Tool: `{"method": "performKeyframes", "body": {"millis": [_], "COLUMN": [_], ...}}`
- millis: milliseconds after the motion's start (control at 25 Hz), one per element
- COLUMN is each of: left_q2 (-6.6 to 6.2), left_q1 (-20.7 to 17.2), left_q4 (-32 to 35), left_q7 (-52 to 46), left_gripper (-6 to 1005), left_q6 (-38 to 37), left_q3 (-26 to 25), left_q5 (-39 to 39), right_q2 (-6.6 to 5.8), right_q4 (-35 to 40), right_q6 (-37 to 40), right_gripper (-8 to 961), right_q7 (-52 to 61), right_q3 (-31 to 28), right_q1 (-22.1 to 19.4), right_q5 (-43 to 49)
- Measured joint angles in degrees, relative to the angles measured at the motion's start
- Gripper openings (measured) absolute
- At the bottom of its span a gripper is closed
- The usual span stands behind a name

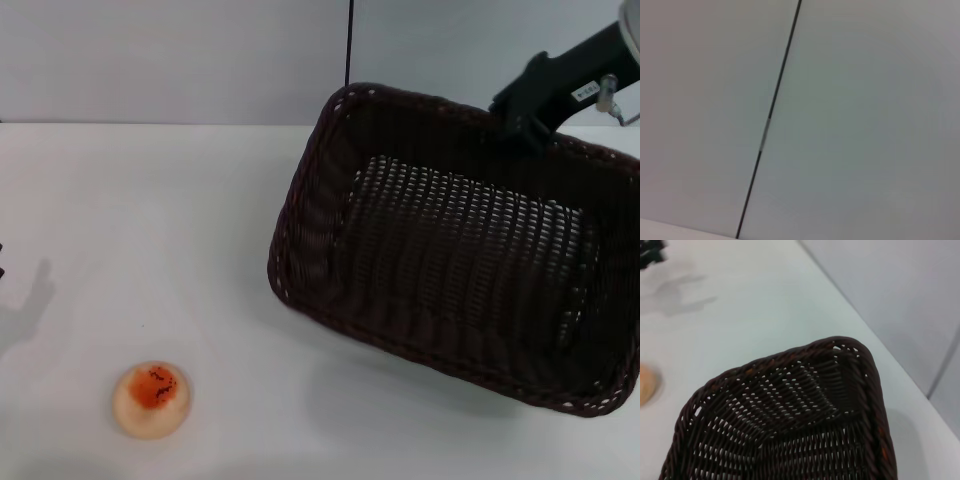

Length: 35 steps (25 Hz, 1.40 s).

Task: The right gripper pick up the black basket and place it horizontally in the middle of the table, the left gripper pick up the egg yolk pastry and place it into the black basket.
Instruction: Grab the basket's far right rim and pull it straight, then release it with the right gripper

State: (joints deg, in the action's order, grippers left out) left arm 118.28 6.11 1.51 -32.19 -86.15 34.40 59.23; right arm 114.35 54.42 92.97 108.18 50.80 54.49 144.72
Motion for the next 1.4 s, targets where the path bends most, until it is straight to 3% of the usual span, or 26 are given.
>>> {"method": "performKeyframes", "body": {"millis": [320, 560, 880, 1400], "left_q2": [0.11, 0.21, 0.10, 0.02], "left_q1": [-0.5, -2.0, -2.1, -2.1], "left_q4": [-0.6, -1.7, -2.0, -2.1], "left_q7": [0.4, 0.5, 0.5, 0.4], "left_gripper": [826, 826, 826, 826], "left_q6": [-1.5, -2.3, -2.4, -2.8], "left_q3": [2.2, 2.5, 2.5, 2.6], "left_q5": [0.0, 0.0, 0.0, 0.0], "right_q2": [1.80, 4.08, 4.49, 4.90], "right_q4": [-3.0, -8.5, -15.7, -16.1], "right_q6": [-4.8, -10.6, -15.6, -17.6], "right_gripper": [186, 181, 186, 219], "right_q7": [-12.5, -18.8, -23.8, -26.3], "right_q3": [2.1, 2.3, 2.9, 9.5], "right_q1": [2.2, 2.9, 4.2, 2.5], "right_q5": [-4.0, -6.5, -9.7, -15.1]}}
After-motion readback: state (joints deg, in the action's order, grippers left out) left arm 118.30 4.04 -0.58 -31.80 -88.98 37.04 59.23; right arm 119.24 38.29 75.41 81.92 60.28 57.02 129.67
